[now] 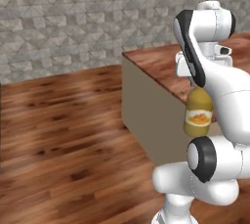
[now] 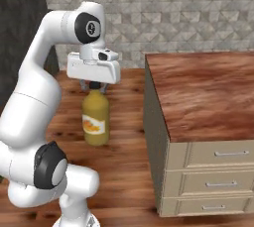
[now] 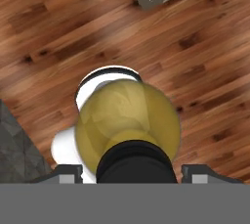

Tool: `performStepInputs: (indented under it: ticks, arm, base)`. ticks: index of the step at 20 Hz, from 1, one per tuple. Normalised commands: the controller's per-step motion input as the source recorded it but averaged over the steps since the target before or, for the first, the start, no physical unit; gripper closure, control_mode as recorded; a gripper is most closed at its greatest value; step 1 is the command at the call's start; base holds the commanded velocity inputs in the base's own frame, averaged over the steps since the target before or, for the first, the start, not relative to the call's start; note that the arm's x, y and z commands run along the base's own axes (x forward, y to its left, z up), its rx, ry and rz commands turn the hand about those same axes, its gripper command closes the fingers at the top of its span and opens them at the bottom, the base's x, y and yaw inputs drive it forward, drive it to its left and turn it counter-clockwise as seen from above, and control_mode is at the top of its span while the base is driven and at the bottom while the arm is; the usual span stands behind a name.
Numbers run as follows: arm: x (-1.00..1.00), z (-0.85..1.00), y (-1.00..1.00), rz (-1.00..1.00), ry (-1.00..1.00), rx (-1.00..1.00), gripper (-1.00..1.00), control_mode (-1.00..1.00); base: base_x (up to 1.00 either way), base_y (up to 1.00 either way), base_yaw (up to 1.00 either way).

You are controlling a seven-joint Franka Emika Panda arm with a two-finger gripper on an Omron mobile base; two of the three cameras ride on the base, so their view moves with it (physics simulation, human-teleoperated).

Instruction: There is a wine glass and glass cup on the dining counter. Place the wine bottle next to the wine glass and the juice bottle next to the glass cup.

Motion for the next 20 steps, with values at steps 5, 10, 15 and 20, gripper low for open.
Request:
performStepInputs:
  ticks: [5,10,15,20]
  arm:
    - [0.00,0.00,0.00,0.00,0.00,0.00,1.00,1.00]
    - [0.00,0.00,0.00,0.00,0.00,0.00,1.00,1.00]
    - [0.00,0.00,0.00,0.00,0.00,0.00,1.00,1.00]
    - [0.00,0.00,0.00,0.00,0.00,0.00,1.00,1.00]
  base:
    - [0.60,0.74,0.05]
    - [0.76,0.63,0.01]
    - [0.85,0.52,0.02]
    - [0.91,0.46,0.01]
